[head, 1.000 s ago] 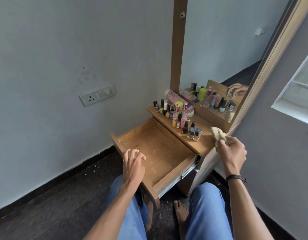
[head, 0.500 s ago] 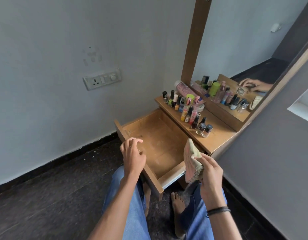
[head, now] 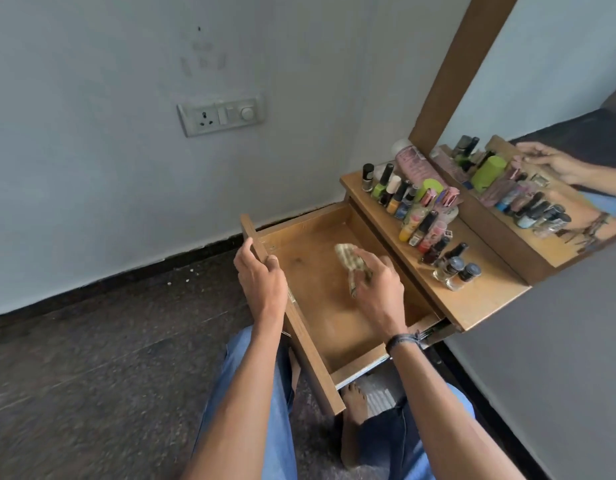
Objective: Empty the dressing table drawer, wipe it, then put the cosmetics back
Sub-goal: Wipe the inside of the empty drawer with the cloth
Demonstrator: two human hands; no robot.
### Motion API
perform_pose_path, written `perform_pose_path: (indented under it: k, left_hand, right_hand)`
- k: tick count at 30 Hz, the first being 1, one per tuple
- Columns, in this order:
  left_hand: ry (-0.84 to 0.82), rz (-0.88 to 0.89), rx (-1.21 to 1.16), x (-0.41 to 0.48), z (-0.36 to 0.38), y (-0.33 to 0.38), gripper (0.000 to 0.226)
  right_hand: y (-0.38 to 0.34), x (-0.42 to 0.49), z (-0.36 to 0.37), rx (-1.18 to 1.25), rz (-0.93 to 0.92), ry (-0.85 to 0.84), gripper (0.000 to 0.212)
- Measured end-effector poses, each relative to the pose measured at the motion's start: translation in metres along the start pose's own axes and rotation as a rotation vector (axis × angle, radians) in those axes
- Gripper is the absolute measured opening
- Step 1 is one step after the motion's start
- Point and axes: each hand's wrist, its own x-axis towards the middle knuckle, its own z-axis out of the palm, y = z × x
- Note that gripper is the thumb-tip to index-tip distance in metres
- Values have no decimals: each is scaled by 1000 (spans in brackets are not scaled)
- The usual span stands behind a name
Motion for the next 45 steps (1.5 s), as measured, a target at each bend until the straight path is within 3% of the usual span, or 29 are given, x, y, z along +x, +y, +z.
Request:
perform_pose_path:
  k: [5, 10, 19, 25, 30, 34, 40, 45]
  left_hand:
    - [74, -28, -14, 0, 9, 5, 54]
    - [97, 117, 38, -7, 13, -5, 50]
    - [114, 113, 5, -4, 19, -15, 49]
    - [126, 89, -90, -3, 19, -17, 49]
    - [104, 87, -115, -1, 19, -20, 51]
    - [107, 97, -87, -1, 19, -21, 54]
    - [124, 85, -1, -5, 19, -19, 57]
    - [129, 78, 25, -6, 21, -21, 57]
  right_hand:
    - [3, 55, 34, -295, -115, -34, 47]
    - [8, 87, 70, -461, -110, -109, 54]
    - [19, 90, 81, -274, -36, -346, 53]
    - [-13, 57, 107, -304, -155, -440, 53]
    - [-18, 40, 125, -175, -284, -525, 52]
    - [-4, 60, 112, -340, -316, -580, 49]
    - [28, 99, 76, -301, -125, -427, 49]
    - [21, 114, 72, -507, -71, -341, 56]
